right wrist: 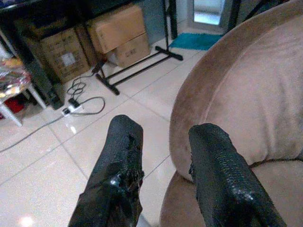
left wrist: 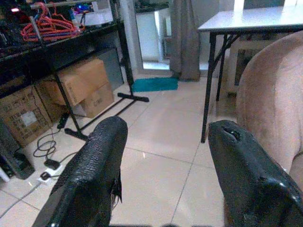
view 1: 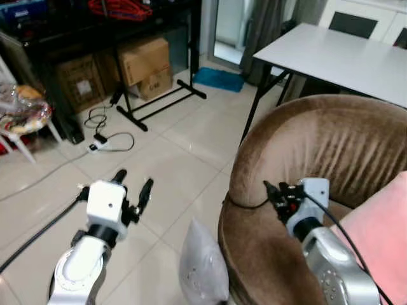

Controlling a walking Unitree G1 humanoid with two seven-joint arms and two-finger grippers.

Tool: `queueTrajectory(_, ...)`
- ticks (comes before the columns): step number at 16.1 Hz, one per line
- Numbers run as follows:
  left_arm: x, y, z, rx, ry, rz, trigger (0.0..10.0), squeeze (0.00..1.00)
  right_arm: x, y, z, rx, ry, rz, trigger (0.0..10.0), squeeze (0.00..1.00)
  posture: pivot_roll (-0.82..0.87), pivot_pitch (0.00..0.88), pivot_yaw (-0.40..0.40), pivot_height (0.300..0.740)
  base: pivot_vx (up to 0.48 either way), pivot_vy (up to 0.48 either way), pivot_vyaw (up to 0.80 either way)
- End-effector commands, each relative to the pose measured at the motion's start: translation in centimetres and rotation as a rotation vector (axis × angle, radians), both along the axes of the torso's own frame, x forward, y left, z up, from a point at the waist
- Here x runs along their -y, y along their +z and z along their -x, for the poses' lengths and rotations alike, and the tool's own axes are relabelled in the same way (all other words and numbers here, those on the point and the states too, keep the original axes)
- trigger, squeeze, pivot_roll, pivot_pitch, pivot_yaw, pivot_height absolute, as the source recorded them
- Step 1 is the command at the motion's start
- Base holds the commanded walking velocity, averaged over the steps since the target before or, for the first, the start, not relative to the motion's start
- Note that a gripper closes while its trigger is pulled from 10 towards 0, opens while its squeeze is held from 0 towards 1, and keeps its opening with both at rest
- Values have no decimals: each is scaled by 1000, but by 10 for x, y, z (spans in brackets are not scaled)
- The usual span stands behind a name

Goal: Move the pillow to the sofa from floor

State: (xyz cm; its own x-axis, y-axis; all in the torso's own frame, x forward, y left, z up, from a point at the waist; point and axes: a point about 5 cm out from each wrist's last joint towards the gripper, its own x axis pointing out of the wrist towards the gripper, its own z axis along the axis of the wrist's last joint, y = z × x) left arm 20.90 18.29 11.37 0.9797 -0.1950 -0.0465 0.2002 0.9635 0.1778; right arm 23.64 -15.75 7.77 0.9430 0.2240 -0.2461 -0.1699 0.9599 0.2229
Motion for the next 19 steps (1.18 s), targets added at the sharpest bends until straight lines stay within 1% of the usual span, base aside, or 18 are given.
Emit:
queueTrajectory(1,-6,-3,3,-10,28,-30,10000,0,-8,1,0,8,40,-18,10000,0,-6,0,-39,720,0,0,0)
queueTrajectory(3,-7,-4,4,-9,32,-32,10000,0,-7,0,1,7,50,-14,10000,0,-6,0,-39,700,0,0,0)
queueTrajectory(5,-7,-6,5,-12,40,-35,10000,0,-7,-4,3,8,76,15,10000,0,-10,0,-44,675,0,0,0)
queueTrajectory(8,-11,-4,4,22,80,-54,10000,0,-4,-5,3,8,34,24,10000,0,-13,0,-46,645,0,0,0)
queueTrajectory(10,-13,-3,3,34,103,-55,10000,0,-6,-4,3,12,44,19,10000,0,-15,0,-46,625,0,0,0)
queueTrajectory(12,-13,-4,4,32,106,-52,10000,0,-9,-4,5,14,74,24,10000,0,-17,0,-47,600,0,0,0)
queueTrajectory(15,-12,-5,5,33,113,-45,10000,0,-11,-5,4,12,88,37,10000,0,-14,0,-54,565,0,0,0)
queueTrajectory(17,-11,-6,6,32,117,-38,10000,0,-12,-4,3,21,108,55,10000,0,-13,0,-57,561,0,0,0)
queueTrajectory(19,-12,-7,6,28,123,-36,10000,0,-12,-3,1,19,104,69,10000,0,-11,0,-58,561,0,0,0)
